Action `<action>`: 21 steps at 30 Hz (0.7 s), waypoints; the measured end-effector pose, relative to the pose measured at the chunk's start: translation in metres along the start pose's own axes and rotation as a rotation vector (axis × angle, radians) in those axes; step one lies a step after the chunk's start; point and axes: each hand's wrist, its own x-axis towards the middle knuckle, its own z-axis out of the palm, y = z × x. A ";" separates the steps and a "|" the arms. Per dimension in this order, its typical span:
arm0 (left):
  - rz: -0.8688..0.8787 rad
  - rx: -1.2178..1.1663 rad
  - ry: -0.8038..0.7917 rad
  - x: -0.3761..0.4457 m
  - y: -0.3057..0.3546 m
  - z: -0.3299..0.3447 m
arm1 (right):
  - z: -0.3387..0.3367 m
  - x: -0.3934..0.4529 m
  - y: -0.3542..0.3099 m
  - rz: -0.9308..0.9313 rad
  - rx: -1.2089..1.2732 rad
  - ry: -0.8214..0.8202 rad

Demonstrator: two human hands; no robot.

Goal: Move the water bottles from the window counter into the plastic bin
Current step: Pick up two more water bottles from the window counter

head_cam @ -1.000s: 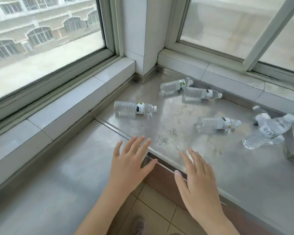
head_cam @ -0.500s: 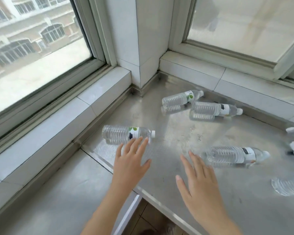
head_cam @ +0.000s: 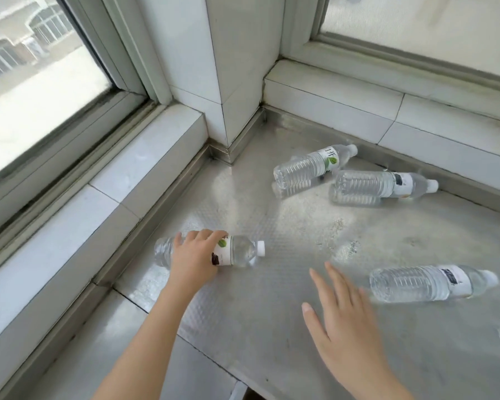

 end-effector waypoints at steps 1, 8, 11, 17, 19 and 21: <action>0.011 -0.027 0.013 0.001 -0.001 -0.001 | 0.002 0.003 0.000 0.003 0.006 -0.010; -0.150 -0.561 0.029 -0.021 0.045 -0.047 | -0.005 0.013 0.008 0.022 0.048 0.008; -0.260 -0.972 0.021 -0.032 0.076 -0.062 | -0.015 0.016 0.029 0.137 0.074 0.057; -0.305 -1.298 -0.111 -0.047 0.143 -0.070 | -0.022 0.016 0.101 0.442 -0.048 0.115; -0.297 -1.313 -0.150 -0.051 0.164 -0.070 | -0.018 0.020 0.117 0.503 -0.043 -0.001; -0.287 -1.299 -0.177 -0.053 0.179 -0.066 | -0.009 0.023 0.128 0.481 0.021 -0.049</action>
